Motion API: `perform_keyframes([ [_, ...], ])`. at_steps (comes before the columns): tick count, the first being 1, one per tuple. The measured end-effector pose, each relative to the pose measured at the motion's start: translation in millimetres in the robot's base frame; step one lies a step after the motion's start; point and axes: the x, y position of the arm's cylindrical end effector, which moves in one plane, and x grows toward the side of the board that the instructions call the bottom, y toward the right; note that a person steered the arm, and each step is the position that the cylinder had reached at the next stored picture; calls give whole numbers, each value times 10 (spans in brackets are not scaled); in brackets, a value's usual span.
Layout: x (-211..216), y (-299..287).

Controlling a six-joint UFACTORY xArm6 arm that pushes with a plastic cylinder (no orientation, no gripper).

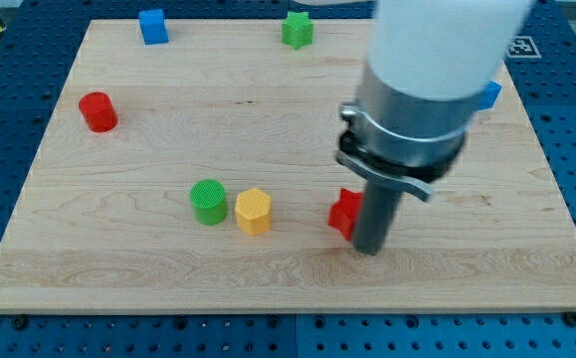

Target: Place the red star to the center of the board

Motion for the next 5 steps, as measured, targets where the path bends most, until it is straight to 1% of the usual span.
perform_keyframes([
  [3,-1093,-851],
  [4,-1150,-890],
  [5,-1497,-890],
])
